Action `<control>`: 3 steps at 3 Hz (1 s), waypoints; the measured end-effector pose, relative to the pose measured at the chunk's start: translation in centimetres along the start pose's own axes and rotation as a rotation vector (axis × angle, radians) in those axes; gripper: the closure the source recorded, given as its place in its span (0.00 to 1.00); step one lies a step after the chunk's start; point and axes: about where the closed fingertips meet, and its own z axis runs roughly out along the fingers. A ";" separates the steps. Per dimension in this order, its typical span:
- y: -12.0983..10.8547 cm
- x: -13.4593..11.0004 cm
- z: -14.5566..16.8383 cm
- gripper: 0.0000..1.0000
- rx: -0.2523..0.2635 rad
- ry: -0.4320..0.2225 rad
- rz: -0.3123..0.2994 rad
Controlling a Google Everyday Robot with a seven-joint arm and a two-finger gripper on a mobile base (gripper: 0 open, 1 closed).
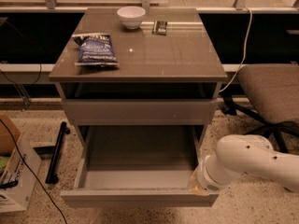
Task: Close middle drawer
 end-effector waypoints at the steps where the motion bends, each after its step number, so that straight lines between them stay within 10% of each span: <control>1: -0.2 1.8 2.6 1.00 -0.029 0.021 0.034; 3: -0.3 6.3 7.7 1.00 -0.147 0.075 0.127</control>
Offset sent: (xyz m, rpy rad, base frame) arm -0.0062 -0.0393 -0.0955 -0.0471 0.1562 -0.0845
